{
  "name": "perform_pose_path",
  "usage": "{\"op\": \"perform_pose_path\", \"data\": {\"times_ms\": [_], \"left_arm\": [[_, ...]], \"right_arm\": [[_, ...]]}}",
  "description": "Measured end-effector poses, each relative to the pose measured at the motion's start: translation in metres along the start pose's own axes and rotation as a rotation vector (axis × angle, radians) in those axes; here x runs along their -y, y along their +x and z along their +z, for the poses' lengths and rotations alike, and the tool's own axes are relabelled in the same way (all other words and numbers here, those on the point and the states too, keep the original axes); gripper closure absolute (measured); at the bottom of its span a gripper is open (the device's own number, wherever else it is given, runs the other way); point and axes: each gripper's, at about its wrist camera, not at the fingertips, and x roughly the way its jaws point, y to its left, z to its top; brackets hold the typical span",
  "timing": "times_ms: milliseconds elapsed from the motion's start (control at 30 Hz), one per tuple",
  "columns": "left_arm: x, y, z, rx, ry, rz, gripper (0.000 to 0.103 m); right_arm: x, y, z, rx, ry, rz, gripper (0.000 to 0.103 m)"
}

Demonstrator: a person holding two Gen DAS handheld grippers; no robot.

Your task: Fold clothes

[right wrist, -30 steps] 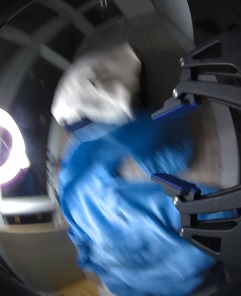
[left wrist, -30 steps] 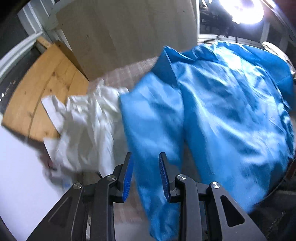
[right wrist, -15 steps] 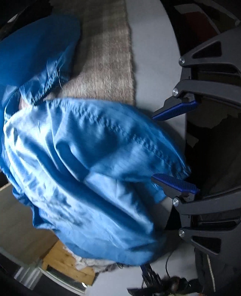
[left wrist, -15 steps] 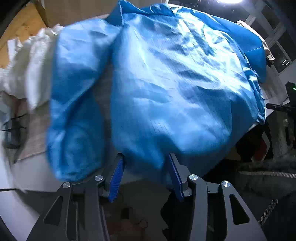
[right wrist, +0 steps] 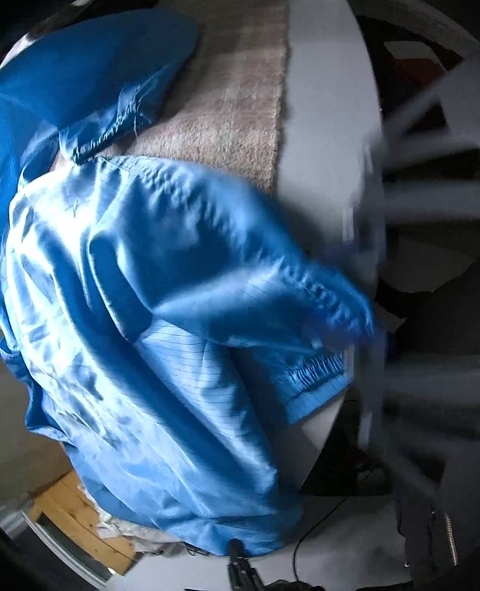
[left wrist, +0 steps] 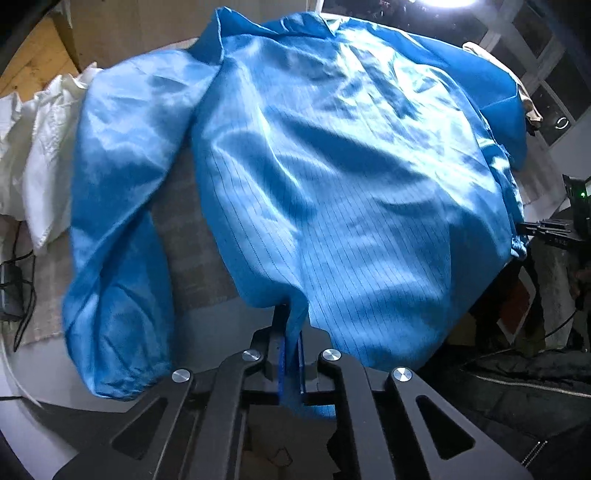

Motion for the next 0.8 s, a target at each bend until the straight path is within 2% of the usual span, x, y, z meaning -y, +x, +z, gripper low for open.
{"op": "perform_pose_path", "data": {"times_ms": [67,200,333,400,467,500,533,600,667,733,800], "left_arm": [[-0.003,-0.008,0.000,0.013,-0.001,0.017,0.100],[-0.007,-0.029,0.006,0.053,-0.016,0.014,0.101],[0.002,-0.051,0.010,0.091,-0.017,0.006,0.100],[0.008,-0.050,0.010,0.080,-0.002,0.027,0.092],[0.012,-0.044,0.009,0.058,0.017,0.061,0.086],[0.013,-0.042,0.008,0.049,0.020,0.070,0.086],[0.011,-0.041,0.004,0.043,0.015,0.067,0.086],[0.008,-0.040,-0.004,0.037,-0.004,0.049,0.085],[0.005,-0.034,-0.012,0.024,-0.022,0.037,0.079],[0.004,-0.024,-0.021,0.002,-0.045,0.027,0.076],[0.007,-0.011,-0.031,-0.023,-0.063,0.012,0.076]], "right_arm": [[0.004,-0.011,-0.001,0.018,-0.001,0.027,0.099],[0.020,-0.062,-0.004,0.085,0.007,0.045,0.100],[0.068,-0.114,-0.011,0.165,0.102,0.051,0.100],[0.086,-0.117,-0.017,0.172,0.124,-0.075,0.100],[0.095,-0.101,-0.019,0.092,0.117,-0.190,0.092],[0.098,-0.088,-0.022,0.027,0.120,-0.242,0.080],[0.098,-0.081,-0.025,-0.006,0.121,-0.267,0.074],[0.095,-0.078,-0.029,0.007,0.114,-0.256,0.074],[0.090,-0.080,-0.028,0.039,0.114,-0.228,0.072],[0.077,-0.070,-0.023,0.047,0.089,-0.210,0.060],[0.068,-0.060,-0.019,0.030,0.052,-0.217,0.056]]}}
